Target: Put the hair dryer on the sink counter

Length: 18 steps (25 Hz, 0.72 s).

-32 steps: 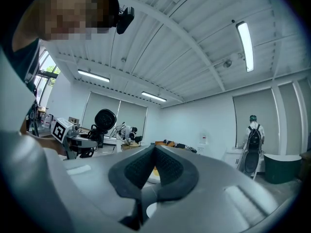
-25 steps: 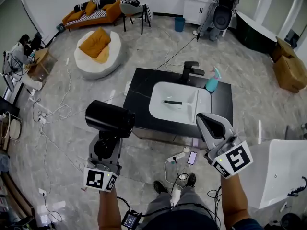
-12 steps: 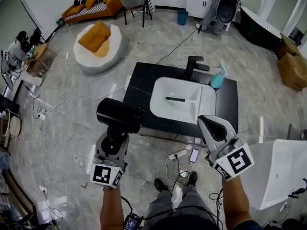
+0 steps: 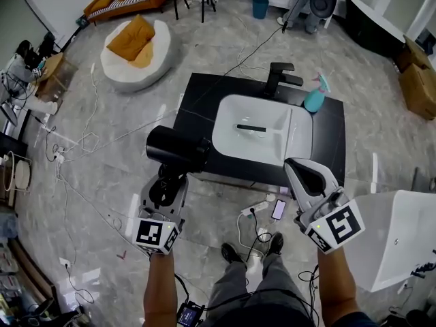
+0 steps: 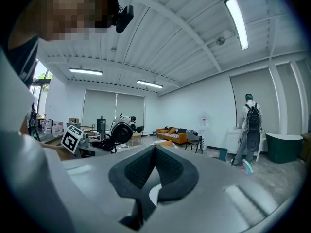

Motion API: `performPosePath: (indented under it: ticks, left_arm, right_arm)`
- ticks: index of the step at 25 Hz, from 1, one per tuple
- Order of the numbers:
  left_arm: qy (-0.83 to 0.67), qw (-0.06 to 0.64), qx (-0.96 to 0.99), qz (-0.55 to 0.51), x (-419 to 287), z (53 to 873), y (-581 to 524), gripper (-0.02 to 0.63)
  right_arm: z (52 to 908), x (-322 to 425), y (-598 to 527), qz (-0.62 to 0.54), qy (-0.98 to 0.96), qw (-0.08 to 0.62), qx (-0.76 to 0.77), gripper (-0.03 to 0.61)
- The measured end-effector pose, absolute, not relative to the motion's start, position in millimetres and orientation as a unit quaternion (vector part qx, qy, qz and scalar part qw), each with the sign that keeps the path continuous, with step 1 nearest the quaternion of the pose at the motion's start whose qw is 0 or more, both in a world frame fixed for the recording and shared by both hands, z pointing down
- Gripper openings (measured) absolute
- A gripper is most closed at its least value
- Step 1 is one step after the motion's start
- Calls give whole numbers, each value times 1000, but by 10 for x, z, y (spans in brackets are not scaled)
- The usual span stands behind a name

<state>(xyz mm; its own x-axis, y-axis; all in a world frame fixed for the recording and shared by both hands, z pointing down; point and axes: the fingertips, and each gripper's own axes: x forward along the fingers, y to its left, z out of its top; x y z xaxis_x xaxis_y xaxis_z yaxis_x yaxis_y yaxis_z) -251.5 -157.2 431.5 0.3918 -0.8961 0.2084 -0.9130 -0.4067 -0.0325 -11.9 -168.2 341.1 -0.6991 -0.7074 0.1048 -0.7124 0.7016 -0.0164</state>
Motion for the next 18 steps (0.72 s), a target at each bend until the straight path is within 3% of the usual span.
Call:
performPosePath:
  ticks: [18]
  left_arm:
    - [-532, 114, 824, 159, -2473, 5498, -2008, 183]
  right_arm:
    - [4170, -90, -1856, 76, -916, 62, 389, 9]
